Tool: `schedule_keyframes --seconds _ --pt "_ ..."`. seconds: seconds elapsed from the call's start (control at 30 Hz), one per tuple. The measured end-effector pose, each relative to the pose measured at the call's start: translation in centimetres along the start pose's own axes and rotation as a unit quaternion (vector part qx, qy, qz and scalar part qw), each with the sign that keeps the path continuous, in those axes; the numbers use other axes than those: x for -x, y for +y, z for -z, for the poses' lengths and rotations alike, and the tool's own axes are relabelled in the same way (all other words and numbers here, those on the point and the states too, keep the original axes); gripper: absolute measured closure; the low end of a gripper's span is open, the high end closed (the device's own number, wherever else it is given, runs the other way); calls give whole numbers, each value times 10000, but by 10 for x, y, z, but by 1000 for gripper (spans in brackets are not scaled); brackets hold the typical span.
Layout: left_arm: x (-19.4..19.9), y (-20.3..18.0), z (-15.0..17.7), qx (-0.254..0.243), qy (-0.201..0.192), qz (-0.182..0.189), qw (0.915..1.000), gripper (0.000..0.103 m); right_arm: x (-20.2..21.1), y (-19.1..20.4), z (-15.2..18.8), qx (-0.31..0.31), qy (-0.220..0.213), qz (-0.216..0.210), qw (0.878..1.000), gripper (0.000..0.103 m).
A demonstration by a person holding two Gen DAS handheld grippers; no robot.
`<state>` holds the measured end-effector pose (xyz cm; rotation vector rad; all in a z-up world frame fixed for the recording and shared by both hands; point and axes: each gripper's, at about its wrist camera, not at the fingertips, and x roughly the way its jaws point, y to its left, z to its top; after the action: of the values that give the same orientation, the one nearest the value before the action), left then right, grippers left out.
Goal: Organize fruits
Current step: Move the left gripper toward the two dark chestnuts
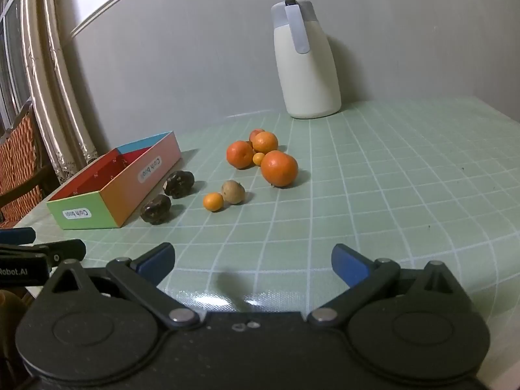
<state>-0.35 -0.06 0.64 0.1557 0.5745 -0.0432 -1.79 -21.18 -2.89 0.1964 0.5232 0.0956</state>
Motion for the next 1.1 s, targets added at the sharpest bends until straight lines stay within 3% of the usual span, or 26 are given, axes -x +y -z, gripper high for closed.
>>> schedule_keyframes --seconds 1.1 --pt "5 -5 -1 -314 -155 -14 9994 0 -1 -5 0 -172 -90 -10 9998 0"
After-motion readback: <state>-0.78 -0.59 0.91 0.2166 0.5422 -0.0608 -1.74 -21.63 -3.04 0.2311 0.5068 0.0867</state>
